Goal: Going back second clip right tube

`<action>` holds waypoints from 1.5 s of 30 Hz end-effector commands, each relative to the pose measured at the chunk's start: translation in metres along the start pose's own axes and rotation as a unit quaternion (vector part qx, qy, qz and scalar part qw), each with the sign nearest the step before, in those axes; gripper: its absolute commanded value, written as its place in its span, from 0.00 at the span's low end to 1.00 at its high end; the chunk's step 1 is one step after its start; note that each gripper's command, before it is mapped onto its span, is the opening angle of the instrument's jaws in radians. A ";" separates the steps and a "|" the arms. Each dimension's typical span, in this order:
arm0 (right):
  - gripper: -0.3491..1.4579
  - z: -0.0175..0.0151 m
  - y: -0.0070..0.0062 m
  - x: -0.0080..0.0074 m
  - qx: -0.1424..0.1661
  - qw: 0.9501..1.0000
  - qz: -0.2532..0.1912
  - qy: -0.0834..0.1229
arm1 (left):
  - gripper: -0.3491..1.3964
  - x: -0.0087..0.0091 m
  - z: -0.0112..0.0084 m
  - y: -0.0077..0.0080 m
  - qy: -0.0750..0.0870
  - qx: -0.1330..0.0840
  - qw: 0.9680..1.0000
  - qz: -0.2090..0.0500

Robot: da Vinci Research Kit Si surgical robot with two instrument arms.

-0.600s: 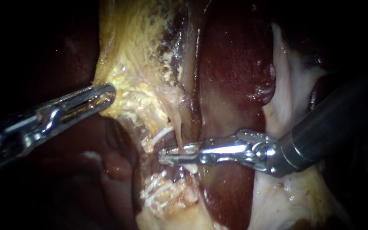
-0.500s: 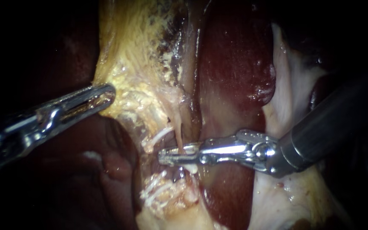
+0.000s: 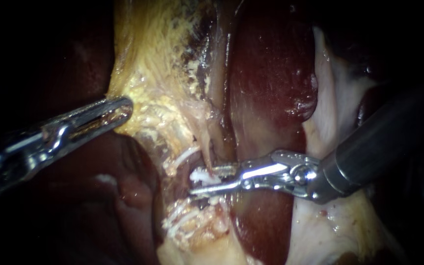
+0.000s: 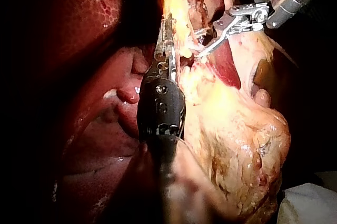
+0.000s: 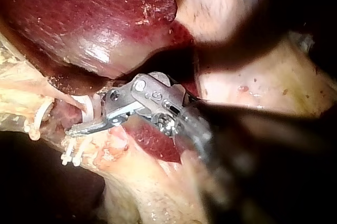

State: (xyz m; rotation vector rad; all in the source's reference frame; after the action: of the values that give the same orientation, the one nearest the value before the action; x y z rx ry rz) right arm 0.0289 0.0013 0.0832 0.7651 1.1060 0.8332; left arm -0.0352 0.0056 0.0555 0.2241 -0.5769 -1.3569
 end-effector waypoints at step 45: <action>0.52 -0.0062 -0.0031 0.0034 0.042 0.985 -0.167 -0.005 | 0.00 0.0000 0.0000 0.0001 0.000 -0.001 1.000 0.000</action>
State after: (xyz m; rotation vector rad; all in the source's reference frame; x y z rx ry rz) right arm 0.0239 0.0039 0.0768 0.6087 1.2339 0.4725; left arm -0.0351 0.0056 0.0556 0.2220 -0.5762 -1.3588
